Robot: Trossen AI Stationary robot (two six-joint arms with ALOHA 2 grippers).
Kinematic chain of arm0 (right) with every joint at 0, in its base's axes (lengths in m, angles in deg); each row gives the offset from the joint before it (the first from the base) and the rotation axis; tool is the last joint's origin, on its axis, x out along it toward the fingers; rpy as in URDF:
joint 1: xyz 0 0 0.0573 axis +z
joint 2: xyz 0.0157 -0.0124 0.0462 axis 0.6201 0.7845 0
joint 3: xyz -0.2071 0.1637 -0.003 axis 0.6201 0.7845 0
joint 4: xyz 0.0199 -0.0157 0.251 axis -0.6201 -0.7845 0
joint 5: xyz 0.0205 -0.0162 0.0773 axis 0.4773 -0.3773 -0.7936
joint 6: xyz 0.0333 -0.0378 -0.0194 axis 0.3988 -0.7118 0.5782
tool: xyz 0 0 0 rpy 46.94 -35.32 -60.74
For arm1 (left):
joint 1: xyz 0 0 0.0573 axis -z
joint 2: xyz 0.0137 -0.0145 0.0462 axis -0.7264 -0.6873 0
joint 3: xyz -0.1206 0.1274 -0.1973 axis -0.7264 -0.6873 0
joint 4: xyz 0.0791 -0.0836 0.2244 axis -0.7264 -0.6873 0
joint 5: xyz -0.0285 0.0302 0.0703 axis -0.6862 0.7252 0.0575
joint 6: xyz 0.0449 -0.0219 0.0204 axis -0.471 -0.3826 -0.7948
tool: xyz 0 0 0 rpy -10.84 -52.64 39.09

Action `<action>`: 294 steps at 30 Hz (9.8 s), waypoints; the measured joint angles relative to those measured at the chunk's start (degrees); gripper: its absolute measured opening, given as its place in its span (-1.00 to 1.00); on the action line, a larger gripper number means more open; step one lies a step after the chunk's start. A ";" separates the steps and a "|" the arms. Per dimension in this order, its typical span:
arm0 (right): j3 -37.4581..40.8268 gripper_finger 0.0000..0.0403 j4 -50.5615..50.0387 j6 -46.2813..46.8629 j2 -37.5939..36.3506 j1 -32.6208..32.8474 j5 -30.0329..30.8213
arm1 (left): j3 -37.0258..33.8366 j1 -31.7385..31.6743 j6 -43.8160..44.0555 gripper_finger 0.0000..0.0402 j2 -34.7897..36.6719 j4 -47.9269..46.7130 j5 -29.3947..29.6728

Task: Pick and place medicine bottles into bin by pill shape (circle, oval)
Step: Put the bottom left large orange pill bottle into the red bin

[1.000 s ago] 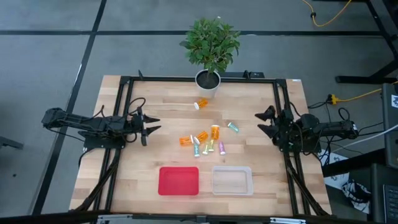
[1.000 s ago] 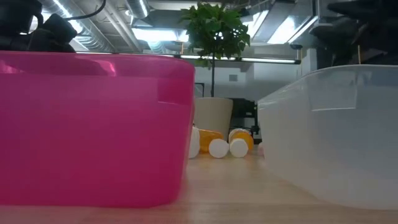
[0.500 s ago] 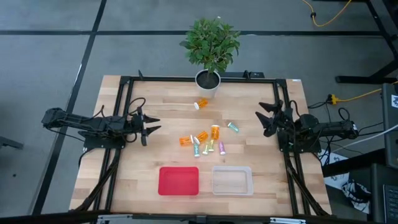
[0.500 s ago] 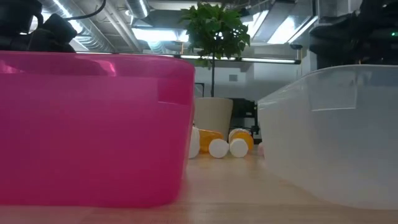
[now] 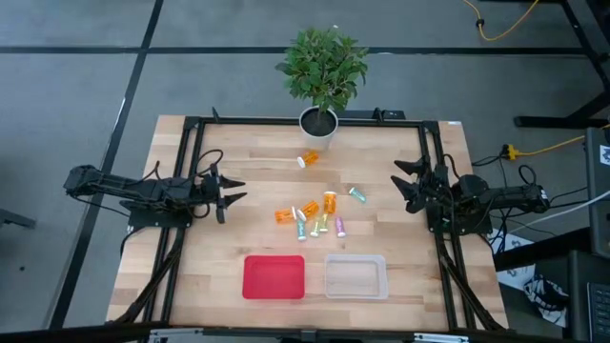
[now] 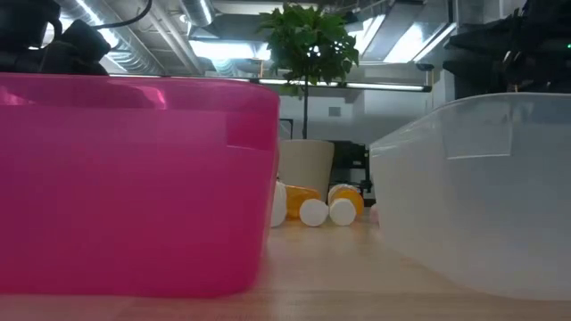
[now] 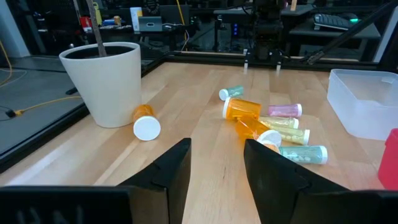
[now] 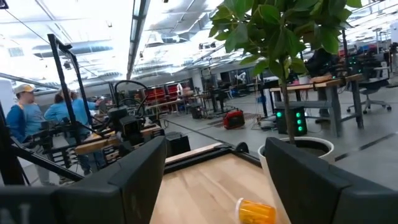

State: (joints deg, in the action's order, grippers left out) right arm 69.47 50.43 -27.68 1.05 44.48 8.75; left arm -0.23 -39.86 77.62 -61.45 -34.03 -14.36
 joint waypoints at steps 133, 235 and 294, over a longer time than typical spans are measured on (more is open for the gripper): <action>-45.81 0.37 -39.91 8.69 67.01 -29.90 -28.52 | 30.63 -15.91 6.34 -0.15 -46.10 -1.57 -10.34; -41.27 0.37 -39.86 7.58 67.06 -29.90 -28.48 | 30.63 -3.87 10.71 -0.08 -60.16 8.71 -16.88; -41.24 0.37 -39.98 10.44 67.06 -29.92 -28.48 | 30.65 -0.70 10.67 0.18 -76.94 9.16 -11.61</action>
State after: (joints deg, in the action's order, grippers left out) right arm 28.22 10.46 -17.23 68.11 14.56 -19.73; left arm 30.43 -40.56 88.29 -138.39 -24.87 -25.97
